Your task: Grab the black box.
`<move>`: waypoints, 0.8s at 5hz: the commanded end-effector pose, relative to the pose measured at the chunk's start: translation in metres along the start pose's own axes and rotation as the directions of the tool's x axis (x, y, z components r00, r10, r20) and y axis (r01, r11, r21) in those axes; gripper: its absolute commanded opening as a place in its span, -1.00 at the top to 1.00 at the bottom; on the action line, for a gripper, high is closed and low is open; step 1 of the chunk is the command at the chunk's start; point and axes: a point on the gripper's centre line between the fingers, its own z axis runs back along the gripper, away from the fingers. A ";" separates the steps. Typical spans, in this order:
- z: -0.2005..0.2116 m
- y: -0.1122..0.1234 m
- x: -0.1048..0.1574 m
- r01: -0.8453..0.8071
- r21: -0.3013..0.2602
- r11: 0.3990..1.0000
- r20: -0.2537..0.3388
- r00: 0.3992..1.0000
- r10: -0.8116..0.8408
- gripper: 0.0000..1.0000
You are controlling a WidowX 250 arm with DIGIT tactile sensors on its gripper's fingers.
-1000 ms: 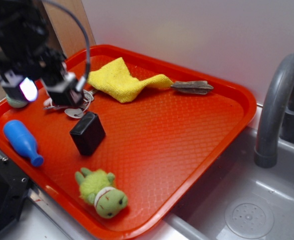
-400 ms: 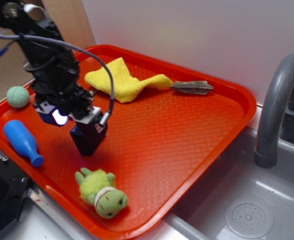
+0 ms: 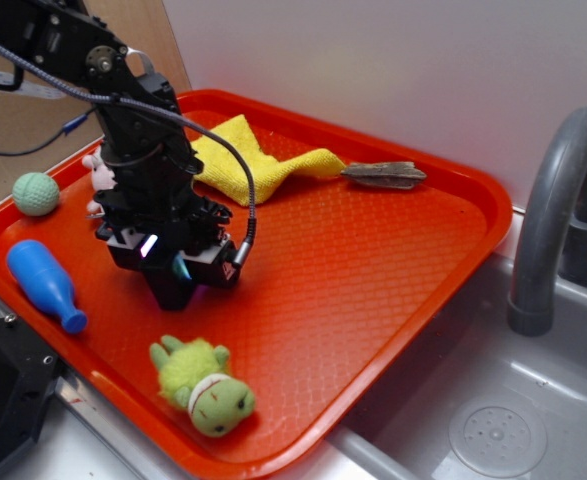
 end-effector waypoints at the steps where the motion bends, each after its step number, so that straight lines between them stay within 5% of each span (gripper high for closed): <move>1: 0.053 0.007 0.006 0.034 -0.050 0.998 -0.005 0.999 -0.034 1.00; 2: 0.103 0.026 0.001 0.120 -0.094 0.988 0.018 0.993 -0.119 1.00; 3: 0.154 0.045 -0.002 0.347 -0.026 0.937 0.149 0.929 -0.340 1.00; 4: 0.205 0.049 -0.004 0.405 0.016 0.914 0.179 0.898 -0.401 1.00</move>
